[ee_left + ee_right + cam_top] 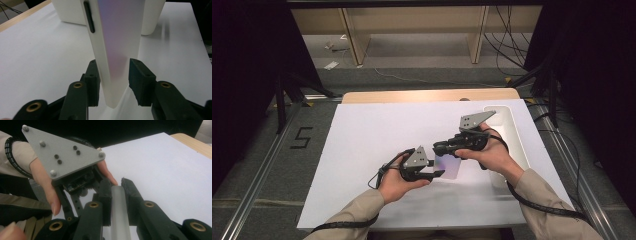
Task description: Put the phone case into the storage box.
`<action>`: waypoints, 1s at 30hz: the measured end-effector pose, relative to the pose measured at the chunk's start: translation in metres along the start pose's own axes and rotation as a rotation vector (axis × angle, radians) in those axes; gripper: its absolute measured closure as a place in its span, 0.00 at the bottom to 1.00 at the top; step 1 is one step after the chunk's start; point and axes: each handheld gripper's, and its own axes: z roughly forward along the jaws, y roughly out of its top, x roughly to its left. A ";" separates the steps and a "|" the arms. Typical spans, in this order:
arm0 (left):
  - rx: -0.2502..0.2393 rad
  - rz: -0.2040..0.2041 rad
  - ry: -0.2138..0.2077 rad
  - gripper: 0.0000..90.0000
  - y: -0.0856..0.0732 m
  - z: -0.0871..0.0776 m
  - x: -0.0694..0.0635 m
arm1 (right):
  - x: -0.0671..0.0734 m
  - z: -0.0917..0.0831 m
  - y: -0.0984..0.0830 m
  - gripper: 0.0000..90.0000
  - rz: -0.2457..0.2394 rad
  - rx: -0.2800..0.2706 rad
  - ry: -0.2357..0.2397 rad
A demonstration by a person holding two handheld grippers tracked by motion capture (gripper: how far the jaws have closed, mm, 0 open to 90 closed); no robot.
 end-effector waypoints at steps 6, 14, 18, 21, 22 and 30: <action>-0.003 -0.025 -0.020 0.74 0.001 -0.003 0.003 | -0.001 0.000 -0.001 0.89 0.010 -0.008 0.012; 0.000 -0.057 -0.036 0.80 0.003 -0.007 0.006 | -0.002 -0.001 0.000 0.88 0.011 -0.020 0.033; 0.001 -0.060 -0.041 0.82 0.003 -0.008 0.006 | -0.002 -0.001 0.000 0.88 0.012 -0.021 0.041; -0.002 -0.062 -0.046 0.82 0.004 -0.008 0.006 | -0.002 -0.002 0.000 0.88 0.009 -0.025 0.045; -0.001 -0.063 -0.048 0.83 0.004 -0.008 0.006 | -0.002 -0.002 0.000 0.88 0.007 -0.025 0.046; -0.003 -0.066 -0.055 0.83 0.004 -0.008 0.007 | -0.002 -0.003 0.000 0.87 0.011 -0.026 0.052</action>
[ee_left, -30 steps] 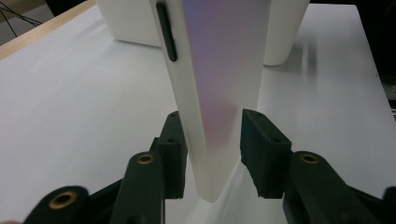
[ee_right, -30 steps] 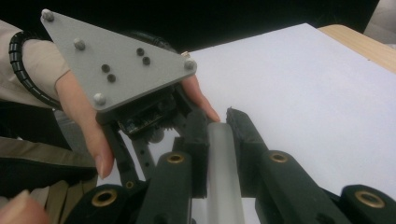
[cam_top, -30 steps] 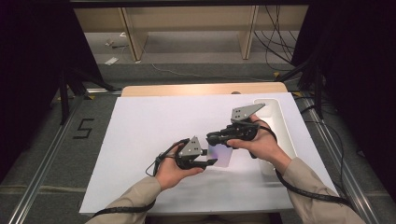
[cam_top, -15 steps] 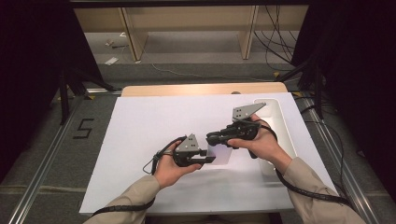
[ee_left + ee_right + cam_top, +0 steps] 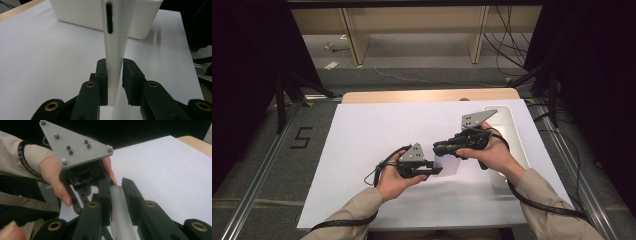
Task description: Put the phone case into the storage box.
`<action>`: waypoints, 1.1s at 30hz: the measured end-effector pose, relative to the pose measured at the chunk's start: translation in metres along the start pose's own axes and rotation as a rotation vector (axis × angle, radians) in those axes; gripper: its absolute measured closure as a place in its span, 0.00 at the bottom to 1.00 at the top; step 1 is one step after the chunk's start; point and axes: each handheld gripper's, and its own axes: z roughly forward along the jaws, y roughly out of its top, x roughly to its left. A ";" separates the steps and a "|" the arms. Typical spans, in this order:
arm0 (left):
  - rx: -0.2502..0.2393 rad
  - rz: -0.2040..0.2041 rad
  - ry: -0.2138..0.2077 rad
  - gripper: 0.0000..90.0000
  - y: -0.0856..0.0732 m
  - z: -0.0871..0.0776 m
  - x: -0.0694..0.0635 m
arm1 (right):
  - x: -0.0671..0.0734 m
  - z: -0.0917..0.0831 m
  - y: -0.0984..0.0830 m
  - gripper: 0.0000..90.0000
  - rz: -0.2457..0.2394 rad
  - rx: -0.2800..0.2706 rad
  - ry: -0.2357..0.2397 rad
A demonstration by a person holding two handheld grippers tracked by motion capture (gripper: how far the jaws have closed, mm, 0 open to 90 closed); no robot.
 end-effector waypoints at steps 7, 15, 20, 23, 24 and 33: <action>-0.005 -0.012 -0.005 0.82 -0.002 0.001 0.001 | -0.001 0.000 -0.001 0.87 0.004 -0.004 -0.004; -0.005 -0.017 -0.012 0.88 -0.001 -0.001 0.002 | -0.002 0.000 -0.001 0.69 -0.032 -0.007 -0.033; -0.001 -0.027 0.003 0.90 -0.001 -0.002 0.002 | -0.004 0.000 -0.003 0.53 -0.035 -0.021 -0.072; -0.001 -0.038 0.020 0.90 -0.001 -0.003 0.003 | -0.006 -0.001 -0.003 0.43 -0.026 -0.039 -0.099; -0.003 -0.045 0.027 0.90 -0.001 -0.003 0.003 | -0.006 -0.002 -0.003 0.40 -0.015 -0.049 -0.106; -0.002 -0.085 0.103 0.90 -0.002 -0.007 0.008 | -0.013 -0.011 -0.004 0.31 0.061 -0.141 -0.185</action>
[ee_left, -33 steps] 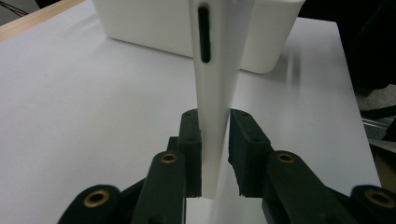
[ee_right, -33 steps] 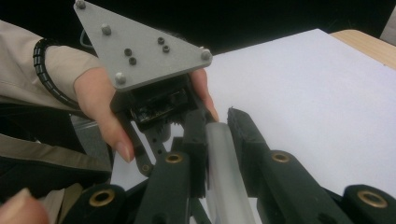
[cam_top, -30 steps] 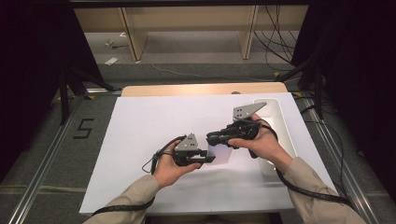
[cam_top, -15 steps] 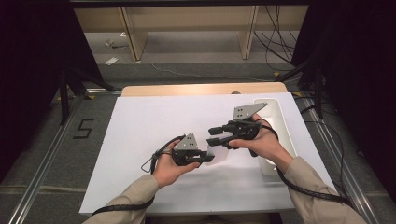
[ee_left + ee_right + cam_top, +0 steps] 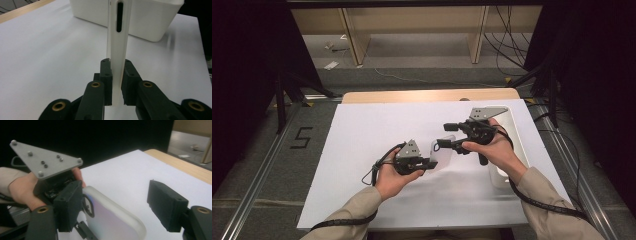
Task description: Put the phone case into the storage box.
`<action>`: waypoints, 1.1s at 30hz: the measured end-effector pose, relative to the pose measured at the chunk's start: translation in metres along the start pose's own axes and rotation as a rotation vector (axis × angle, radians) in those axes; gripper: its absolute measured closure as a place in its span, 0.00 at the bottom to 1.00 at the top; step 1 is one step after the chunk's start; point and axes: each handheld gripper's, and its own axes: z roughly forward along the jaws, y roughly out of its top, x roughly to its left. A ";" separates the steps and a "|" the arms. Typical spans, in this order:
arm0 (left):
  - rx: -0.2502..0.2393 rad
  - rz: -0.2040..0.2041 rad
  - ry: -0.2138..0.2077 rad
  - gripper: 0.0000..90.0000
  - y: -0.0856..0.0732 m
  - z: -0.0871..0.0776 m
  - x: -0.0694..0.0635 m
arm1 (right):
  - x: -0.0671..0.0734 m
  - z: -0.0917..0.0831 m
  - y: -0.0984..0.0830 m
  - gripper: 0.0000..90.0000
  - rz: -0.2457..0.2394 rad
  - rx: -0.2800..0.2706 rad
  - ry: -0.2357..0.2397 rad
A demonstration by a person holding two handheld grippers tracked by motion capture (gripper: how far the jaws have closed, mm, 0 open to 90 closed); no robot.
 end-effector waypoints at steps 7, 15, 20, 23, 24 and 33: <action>-0.012 -0.036 0.064 0.90 0.000 -0.004 0.005 | -0.005 -0.003 -0.003 0.22 0.033 -0.041 -0.097; -0.029 -0.069 0.116 0.90 0.000 -0.008 0.008 | -0.007 -0.006 -0.003 0.18 0.053 -0.082 -0.164; -0.029 -0.076 0.148 0.90 0.000 -0.010 0.008 | -0.008 -0.007 -0.005 0.17 0.058 -0.089 -0.193; -0.036 -0.085 0.160 0.90 0.001 -0.010 0.008 | -0.008 -0.006 -0.006 0.17 0.061 -0.092 -0.203; -0.034 -0.087 0.162 0.90 0.001 -0.011 0.008 | -0.008 -0.006 -0.006 0.17 0.061 -0.094 -0.208; -0.051 -0.114 0.193 0.90 0.002 -0.015 0.012 | -0.009 -0.006 -0.007 0.18 0.070 -0.105 -0.238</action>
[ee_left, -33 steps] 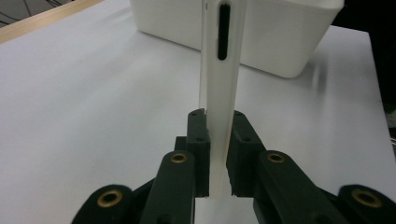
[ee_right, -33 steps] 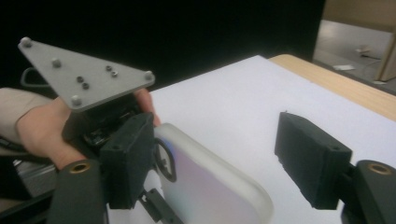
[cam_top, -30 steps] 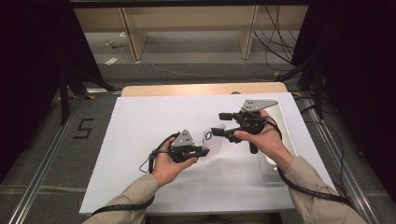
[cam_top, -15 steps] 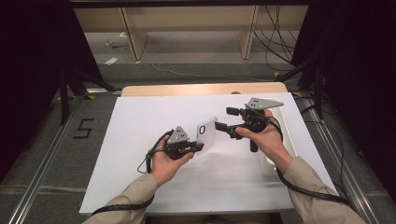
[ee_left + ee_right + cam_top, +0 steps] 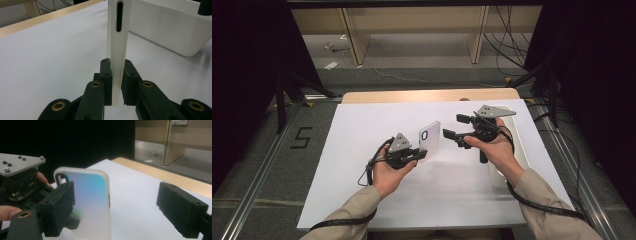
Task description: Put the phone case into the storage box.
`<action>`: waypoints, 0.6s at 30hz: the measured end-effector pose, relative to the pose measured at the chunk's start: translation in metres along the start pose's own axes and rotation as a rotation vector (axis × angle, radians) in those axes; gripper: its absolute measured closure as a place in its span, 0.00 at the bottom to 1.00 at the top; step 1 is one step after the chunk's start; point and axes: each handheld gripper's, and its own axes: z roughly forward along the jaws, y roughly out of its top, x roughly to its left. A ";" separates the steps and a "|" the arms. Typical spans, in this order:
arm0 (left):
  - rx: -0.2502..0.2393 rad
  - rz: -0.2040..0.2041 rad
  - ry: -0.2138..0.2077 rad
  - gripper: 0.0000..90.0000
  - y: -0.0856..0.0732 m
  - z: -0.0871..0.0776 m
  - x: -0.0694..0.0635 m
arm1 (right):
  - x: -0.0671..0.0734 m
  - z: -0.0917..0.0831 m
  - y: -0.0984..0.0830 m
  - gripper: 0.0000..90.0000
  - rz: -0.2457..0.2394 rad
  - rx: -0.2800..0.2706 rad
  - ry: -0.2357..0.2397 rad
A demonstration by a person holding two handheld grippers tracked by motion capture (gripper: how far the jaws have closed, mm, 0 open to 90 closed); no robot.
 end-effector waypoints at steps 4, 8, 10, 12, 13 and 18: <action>0.001 -0.011 0.007 0.90 0.000 -0.001 0.001 | 0.000 0.000 -0.001 0.18 0.000 -0.002 -0.007; -0.003 -0.014 0.011 0.90 0.000 -0.001 0.001 | 0.001 0.001 -0.001 0.18 0.002 -0.002 -0.011; -0.003 -0.016 0.013 0.90 0.000 -0.001 0.001 | 0.001 0.001 -0.002 0.18 0.001 -0.003 -0.015; -0.003 -0.018 0.015 0.90 0.000 -0.001 0.002 | 0.001 0.001 -0.002 0.18 0.000 -0.003 -0.016; -0.003 -0.019 0.016 0.90 0.000 -0.001 0.002 | 0.001 0.001 -0.002 0.18 0.000 -0.002 -0.015; -0.002 -0.024 0.024 0.90 0.000 -0.001 0.002 | 0.002 0.002 -0.003 0.18 0.001 -0.002 -0.016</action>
